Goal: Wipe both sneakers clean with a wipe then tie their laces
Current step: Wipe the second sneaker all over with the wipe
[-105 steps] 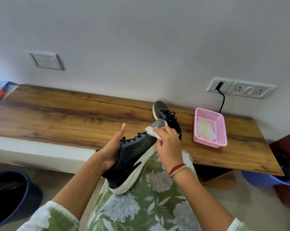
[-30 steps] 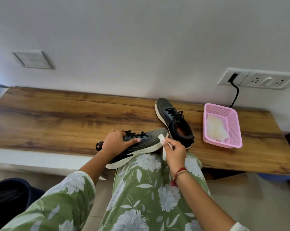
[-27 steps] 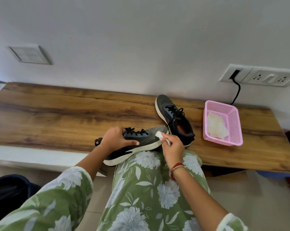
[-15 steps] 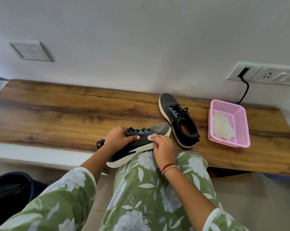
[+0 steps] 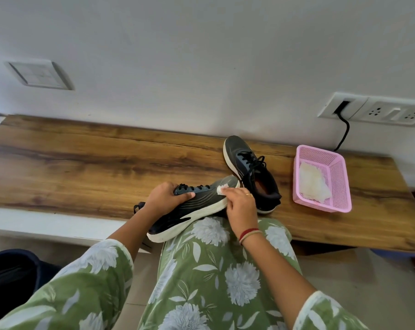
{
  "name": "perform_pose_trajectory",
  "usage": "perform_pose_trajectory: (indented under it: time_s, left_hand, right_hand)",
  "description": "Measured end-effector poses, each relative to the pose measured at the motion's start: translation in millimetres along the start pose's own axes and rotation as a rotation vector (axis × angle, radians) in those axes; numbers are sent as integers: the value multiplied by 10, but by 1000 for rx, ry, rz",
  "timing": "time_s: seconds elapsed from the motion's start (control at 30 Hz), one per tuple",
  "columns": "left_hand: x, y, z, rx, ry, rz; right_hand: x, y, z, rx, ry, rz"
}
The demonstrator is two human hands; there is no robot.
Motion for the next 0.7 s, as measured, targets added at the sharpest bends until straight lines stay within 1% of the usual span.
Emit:
perform_pose_trajectory:
  time_s: [0.13, 0.23, 0.27, 0.33, 0.4, 0.43, 0.47, 0.5, 0.53, 0.57, 0.63, 0.7]
  left_hand:
    - [19, -36, -19, 0, 16, -22]
    - [36, -56, -28, 4, 17, -14]
    - [32, -55, -25, 2, 20, -14]
    - [22, -56, -20, -4, 26, -16]
    - [19, -49, -7, -1, 32, -32]
    - [16, -45, 0, 0, 35, -41]
    - [12, -39, 7, 3, 38, -48]
    - [10, -32, 10, 8, 40, -53]
    - [12, -27, 16, 16, 40, -58]
    - [18, -20, 20, 23, 37, -64]
    - [21, -2, 19, 39, 32, -83]
    - [23, 14, 15, 58, 30, -110]
  right_hand:
    - [165, -174, 175, -42, -49, 146]
    - [189, -269, 265, -55, -100, 142]
    - [198, -309, 267, -72, -150, 115]
    - [219, -390, 263, -144, -319, 3]
    - [221, -406, 230, -149, -486, -130]
    - [177, -379, 176, -100, -462, -192]
    - [105, -306, 95, -12, -359, -230]
    - [25, -207, 4, 78, -218, -219]
    - [-22, -135, -51, 143, -123, -168]
    - [-26, -112, -76, 158, -89, -100]
    - [67, -183, -36, 82, -110, 1]
    - [135, -334, 95, 6, -117, 20]
Point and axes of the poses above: each hand's wrist, its own z-axis away from the middle knuckle, its own x-axis out of the palm, y = z × x, the point moved 7 cm from there along -z, towards the middle knuckle, and after that the axes turned 12 degrees about z, right-handed, at the moved point
